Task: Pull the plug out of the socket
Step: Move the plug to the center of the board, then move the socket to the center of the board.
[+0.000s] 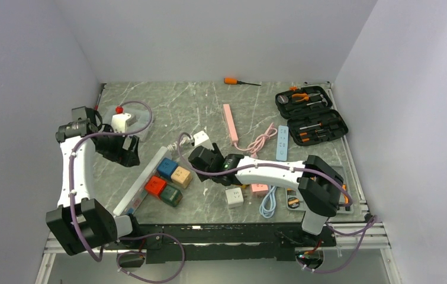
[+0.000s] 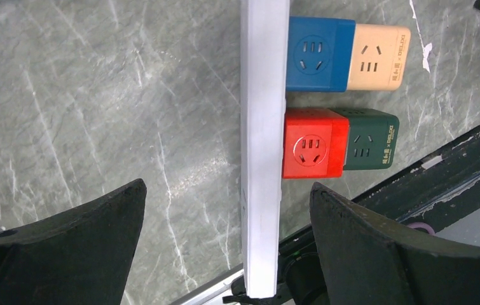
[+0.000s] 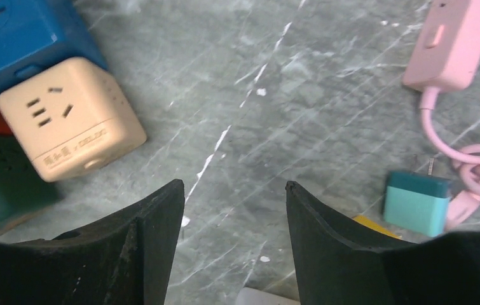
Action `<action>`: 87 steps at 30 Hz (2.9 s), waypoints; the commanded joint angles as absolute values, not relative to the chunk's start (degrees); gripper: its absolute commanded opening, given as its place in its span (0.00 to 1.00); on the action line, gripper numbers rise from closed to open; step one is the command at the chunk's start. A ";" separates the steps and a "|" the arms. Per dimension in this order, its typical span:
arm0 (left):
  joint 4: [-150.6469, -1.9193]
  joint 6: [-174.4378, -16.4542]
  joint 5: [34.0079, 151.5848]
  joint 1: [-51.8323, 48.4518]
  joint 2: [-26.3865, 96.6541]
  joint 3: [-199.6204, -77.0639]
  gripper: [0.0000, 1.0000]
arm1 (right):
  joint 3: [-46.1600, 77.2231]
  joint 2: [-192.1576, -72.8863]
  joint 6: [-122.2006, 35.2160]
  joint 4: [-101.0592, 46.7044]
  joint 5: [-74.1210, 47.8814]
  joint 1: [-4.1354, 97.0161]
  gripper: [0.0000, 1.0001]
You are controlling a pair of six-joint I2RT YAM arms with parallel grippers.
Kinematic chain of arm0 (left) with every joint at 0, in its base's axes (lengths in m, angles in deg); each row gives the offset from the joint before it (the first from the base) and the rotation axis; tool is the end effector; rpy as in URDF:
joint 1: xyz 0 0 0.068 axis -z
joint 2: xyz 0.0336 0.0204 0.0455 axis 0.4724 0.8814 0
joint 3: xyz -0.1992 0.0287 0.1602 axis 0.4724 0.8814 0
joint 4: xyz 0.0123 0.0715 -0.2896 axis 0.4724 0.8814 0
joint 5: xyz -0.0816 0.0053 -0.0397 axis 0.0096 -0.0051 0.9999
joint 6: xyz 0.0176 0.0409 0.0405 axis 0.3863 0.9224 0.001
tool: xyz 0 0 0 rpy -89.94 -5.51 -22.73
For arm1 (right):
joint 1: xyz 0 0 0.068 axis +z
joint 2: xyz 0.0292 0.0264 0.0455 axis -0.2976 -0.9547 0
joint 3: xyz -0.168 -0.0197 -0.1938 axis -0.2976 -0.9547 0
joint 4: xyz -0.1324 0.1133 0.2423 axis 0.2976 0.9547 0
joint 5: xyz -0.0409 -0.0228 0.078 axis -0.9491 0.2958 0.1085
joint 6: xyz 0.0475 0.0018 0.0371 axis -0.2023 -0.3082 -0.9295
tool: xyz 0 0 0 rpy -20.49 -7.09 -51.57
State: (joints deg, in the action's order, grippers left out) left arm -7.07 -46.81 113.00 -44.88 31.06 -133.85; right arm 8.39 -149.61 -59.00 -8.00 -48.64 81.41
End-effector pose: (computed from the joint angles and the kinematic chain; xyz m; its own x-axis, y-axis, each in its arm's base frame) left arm 0.2604 0.0559 0.2832 -0.7832 0.3183 -0.5341 0.4636 0.8713 -0.1606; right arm 0.1961 0.3558 0.1840 -0.5586 -0.3818 -0.7363 -0.4866 0.8698 -0.0818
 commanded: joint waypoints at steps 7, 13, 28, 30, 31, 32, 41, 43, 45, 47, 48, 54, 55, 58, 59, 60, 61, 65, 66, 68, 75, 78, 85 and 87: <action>0.55 -38.48 118.40 -53.57 31.85 -137.95 0.99 | 12.21 -148.31 -56.14 -12.83 -44.41 85.52 0.68; 2.94 -34.64 118.62 -56.33 31.72 -136.92 0.99 | 16.67 -151.51 -52.32 -15.98 -39.45 87.98 0.84; 3.36 -31.43 116.42 -59.35 29.86 -134.44 0.99 | 33.45 -168.69 -46.42 -15.44 -25.79 91.29 0.90; 3.44 -31.16 116.65 -59.56 29.95 -134.51 0.99 | 34.49 -170.37 -45.99 -14.90 -26.04 91.64 0.90; 3.55 -31.01 116.76 -59.76 29.95 -134.46 0.99 | 34.85 -171.07 -45.75 -14.85 -26.30 91.69 0.90; 3.63 -30.89 116.91 -59.87 30.05 -134.43 1.00 | 34.93 -171.67 -45.59 -15.04 -26.63 91.75 0.90; 4.08 -29.55 117.06 -60.61 30.40 -133.91 0.99 | 36.72 -175.73 -44.17 -16.23 -26.69 91.88 0.88; 4.23 -29.34 117.26 -60.72 30.48 -133.93 0.99 | 37.26 -176.62 -44.07 -16.35 -26.44 91.89 0.86; 4.41 -29.16 117.63 -60.80 30.44 -133.79 0.99 | 37.85 -177.65 -43.97 -16.26 -26.47 91.84 0.84; 3.68 -29.76 117.65 -60.73 30.17 -133.25 0.99 | 37.76 -178.50 -43.81 -16.89 -26.52 91.85 0.80; 3.42 -29.88 117.71 -60.75 29.98 -132.91 0.99 | 37.30 -178.60 -43.80 -17.41 -26.86 91.72 0.78; 3.77 -28.62 120.20 -60.80 29.40 -131.78 0.99 | 31.21 -175.82 -45.80 -22.00 -27.32 88.90 0.56; 4.02 -28.47 120.88 -60.74 29.50 -131.78 0.99 | 29.81 -175.02 -46.15 -22.88 -27.29 88.22 0.51; 4.87 -27.60 123.05 -60.78 30.03 -131.67 0.99 | 26.90 -173.17 -46.98 -24.16 -27.35 86.23 0.43; 5.18 -27.26 123.81 -60.75 30.13 -131.58 1.00 | 26.03 -172.58 -47.13 -24.50 -27.58 85.61 0.42; 5.34 -26.89 124.61 -60.59 30.13 -131.46 0.99 | 25.17 -172.01 -47.30 -24.79 -28.24 84.95 0.41; 5.24 -26.62 125.26 -60.39 30.03 -131.26 0.99 | 24.32 -171.48 -47.50 -25.03 -28.55 84.31 0.40; 1.48 -29.28 124.77 -56.25 28.41 -129.07 0.99 | 20.63 -169.03 -48.39 -26.66 -29.71 81.63 0.38; 0.18 -30.41 124.34 -54.63 27.96 -128.57 0.99 | 19.67 -168.25 -48.60 -26.98 -30.19 80.93 0.38; -1.47 -31.69 124.08 -51.15 27.19 -127.35 0.99 | 18.30 -167.20 -48.84 -27.41 -30.60 80.13 0.38; -11.98 -35.52 123.76 -39.66 26.16 -122.73 0.99 | 15.45 -164.98 -49.01 -29.34 -30.40 78.94 0.38; -17.08 -37.21 121.54 -35.61 27.97 -121.96 0.99 | 14.39 -164.50 -49.15 -29.85 -30.29 78.96 0.38; -24.71 -38.52 121.00 -33.22 35.19 -122.07 0.99 | 12.00 -163.30 -49.90 -31.47 -30.98 78.92 0.40; -27.19 -38.75 121.36 -33.29 35.90 -120.41 0.99 | 11.44 -162.88 -50.16 -31.99 -31.21 78.88 0.41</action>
State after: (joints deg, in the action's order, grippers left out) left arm -20.33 -37.30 120.92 -33.47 34.45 -121.96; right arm 12.84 -166.31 -48.32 -30.12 -29.71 78.85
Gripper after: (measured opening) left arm 0.994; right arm 0.637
